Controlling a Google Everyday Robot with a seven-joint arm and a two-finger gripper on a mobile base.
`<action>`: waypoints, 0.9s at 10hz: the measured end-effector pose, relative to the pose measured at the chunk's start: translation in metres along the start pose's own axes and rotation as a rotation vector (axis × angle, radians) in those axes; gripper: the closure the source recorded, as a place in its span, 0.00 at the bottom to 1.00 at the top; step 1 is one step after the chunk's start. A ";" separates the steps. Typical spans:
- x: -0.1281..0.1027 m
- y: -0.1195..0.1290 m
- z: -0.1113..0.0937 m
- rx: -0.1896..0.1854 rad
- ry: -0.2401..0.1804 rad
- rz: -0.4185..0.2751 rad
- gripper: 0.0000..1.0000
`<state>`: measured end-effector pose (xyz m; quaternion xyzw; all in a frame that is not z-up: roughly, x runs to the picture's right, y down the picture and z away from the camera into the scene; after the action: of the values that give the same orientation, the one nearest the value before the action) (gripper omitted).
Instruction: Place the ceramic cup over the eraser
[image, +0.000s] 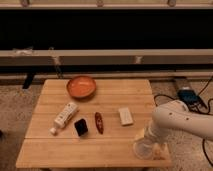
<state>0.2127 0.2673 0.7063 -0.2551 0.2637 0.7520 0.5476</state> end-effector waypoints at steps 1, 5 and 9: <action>-0.005 0.001 0.002 -0.004 -0.007 -0.003 0.20; -0.012 0.009 0.010 -0.009 -0.005 -0.022 0.36; -0.015 0.015 0.006 0.044 0.080 -0.020 0.78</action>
<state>0.2020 0.2573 0.7225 -0.2755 0.2994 0.7296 0.5497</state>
